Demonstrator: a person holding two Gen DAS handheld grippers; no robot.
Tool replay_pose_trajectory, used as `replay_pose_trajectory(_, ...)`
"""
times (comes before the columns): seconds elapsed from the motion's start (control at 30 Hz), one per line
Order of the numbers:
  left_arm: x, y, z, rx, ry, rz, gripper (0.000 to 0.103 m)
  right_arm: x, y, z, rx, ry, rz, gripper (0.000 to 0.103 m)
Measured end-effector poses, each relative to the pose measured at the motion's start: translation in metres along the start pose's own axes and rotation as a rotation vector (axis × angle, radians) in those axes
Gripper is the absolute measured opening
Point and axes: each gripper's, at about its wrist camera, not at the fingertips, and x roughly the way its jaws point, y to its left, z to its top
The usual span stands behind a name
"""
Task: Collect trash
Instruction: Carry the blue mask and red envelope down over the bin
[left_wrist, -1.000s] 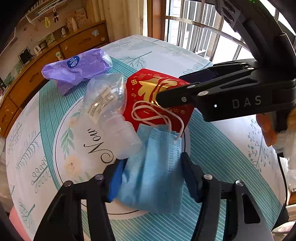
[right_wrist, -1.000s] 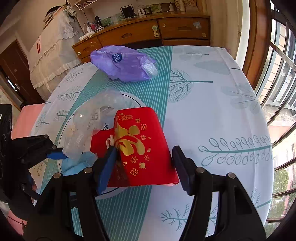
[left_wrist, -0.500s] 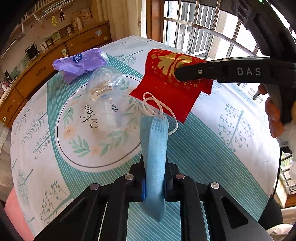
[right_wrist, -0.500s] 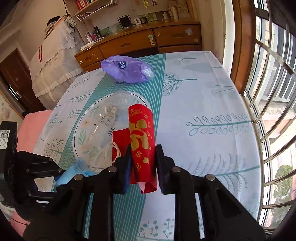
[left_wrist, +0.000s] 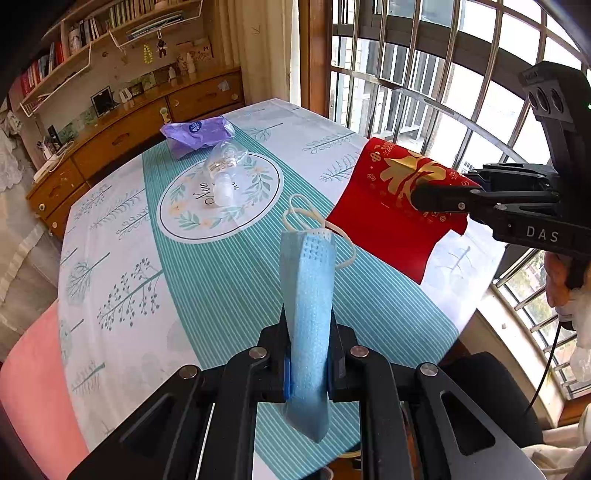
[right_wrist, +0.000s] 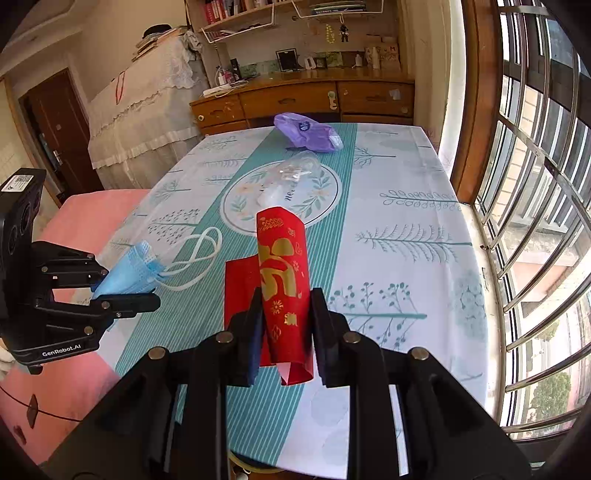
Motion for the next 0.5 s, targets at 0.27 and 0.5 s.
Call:
replay_pose_trajectory(0.27,-0.074,-0.044,-0.068,-0.018,-0.049,-0.005,0.013,-0.074,0.054,-0.062,-0.066,-0.032,0.028,0.02)
replay_pose_trajectory(0.5,-0.108,-0.076,-0.132,-0.032,-0.059,-0.026,0.013,-0.115,0.09,-0.123,-0.111,-0.028,0.05,0.02)
